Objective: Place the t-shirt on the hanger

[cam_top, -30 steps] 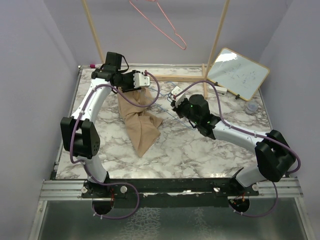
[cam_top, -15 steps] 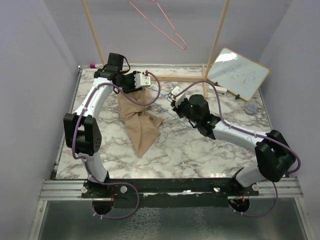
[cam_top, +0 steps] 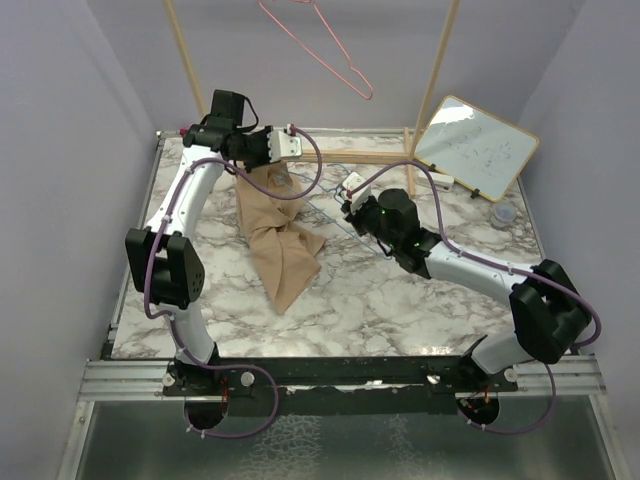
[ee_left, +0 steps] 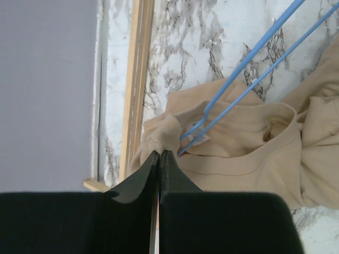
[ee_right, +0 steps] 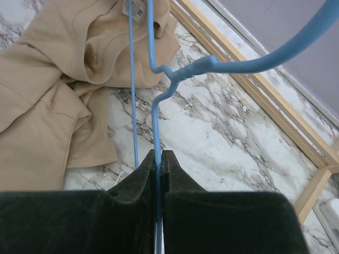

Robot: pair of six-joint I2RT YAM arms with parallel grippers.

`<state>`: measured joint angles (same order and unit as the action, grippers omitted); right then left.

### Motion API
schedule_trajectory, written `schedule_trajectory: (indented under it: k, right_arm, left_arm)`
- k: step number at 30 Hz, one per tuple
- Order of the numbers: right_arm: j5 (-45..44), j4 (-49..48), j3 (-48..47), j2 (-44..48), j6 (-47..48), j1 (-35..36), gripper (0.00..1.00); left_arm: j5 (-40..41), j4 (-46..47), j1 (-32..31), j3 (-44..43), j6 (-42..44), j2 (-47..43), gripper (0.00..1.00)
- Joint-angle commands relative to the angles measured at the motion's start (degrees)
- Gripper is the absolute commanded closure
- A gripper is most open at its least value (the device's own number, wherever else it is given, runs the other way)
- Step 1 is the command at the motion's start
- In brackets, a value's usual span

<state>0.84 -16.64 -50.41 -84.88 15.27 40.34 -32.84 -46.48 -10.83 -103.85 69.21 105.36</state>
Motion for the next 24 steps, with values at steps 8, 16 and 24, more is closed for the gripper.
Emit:
schedule_trajectory:
  k: [8,16,24]
  right_arm:
    - [1.02,0.56,-5.14,-4.21,-0.07,0.27,0.99]
    - [1.43,4.29,-7.8,-5.76,-0.56,0.27,0.99]
    - [1.69,6.3,-7.74,-6.08,-3.48,0.31,0.99]
  left_arm:
    - [-7.99,-7.98,-2.06,-10.93,-3.97,-2.26,1.0]
    - [-10.47,-8.1,-5.88,-15.25,-10.16,-3.96,1.0]
    - [-11.98,-7.32,-8.63,-13.36,-14.63,-7.15,1.0]
